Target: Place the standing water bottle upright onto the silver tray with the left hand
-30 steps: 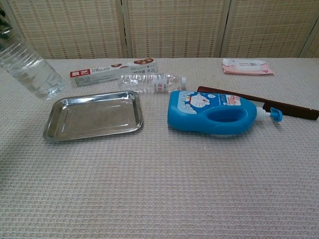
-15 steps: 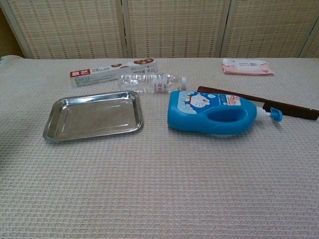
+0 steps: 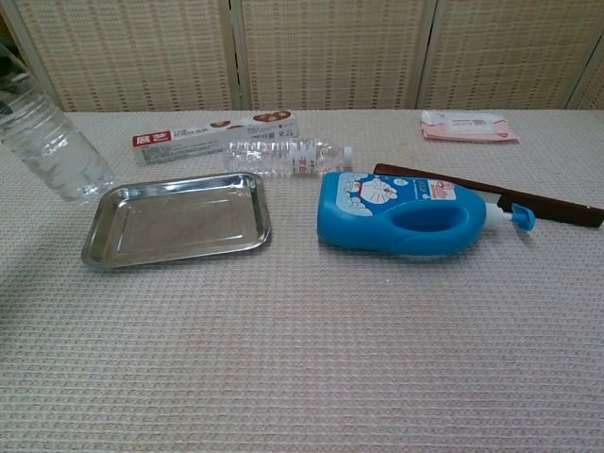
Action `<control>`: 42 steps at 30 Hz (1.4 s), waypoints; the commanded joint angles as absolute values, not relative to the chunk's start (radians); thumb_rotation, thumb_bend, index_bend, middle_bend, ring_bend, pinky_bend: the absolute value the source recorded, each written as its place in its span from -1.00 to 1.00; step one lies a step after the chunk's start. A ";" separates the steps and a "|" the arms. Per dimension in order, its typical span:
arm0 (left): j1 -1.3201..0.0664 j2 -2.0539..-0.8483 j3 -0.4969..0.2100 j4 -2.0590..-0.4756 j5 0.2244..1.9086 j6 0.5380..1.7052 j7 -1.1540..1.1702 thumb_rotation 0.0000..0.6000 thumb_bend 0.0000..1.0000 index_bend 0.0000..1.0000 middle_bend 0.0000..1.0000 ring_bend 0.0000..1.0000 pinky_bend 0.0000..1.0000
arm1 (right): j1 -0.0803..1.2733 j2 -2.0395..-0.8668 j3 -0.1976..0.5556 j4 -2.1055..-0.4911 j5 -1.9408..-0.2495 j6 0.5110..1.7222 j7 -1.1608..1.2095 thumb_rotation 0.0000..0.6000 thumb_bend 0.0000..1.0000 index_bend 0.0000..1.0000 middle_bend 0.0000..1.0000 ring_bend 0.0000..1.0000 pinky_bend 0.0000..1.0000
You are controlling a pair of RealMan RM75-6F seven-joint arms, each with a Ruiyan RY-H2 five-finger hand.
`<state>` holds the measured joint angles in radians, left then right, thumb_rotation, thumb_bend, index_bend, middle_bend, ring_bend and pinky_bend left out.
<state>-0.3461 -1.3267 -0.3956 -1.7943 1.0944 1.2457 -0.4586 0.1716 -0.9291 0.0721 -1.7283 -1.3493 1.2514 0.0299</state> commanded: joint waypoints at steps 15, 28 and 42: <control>-0.464 -1.234 -0.487 -1.768 1.031 1.186 -0.128 1.00 0.13 0.21 0.48 0.06 0.09 | 0.175 -0.926 0.074 -1.729 -1.339 1.243 0.027 1.00 -0.62 -0.92 -0.78 -1.00 -0.64; -0.436 -1.257 -0.358 -1.781 1.035 1.189 -0.088 1.00 0.13 0.21 0.48 0.06 0.09 | 0.174 -0.928 0.073 -1.729 -1.343 1.247 0.032 1.00 -0.62 -0.92 -0.78 -1.00 -0.64; -0.473 -1.289 -0.409 -1.712 1.122 1.302 -0.030 1.00 0.13 0.21 0.49 0.06 0.09 | 0.177 -0.930 0.070 -1.730 -1.341 1.240 0.019 1.00 -0.62 -0.92 -0.78 -1.00 -0.64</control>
<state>-0.4591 -1.3001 -0.3817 -1.7124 1.0995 1.2699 -0.0521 0.1764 -0.9297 0.0706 -1.7301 -1.3408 1.2404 0.0191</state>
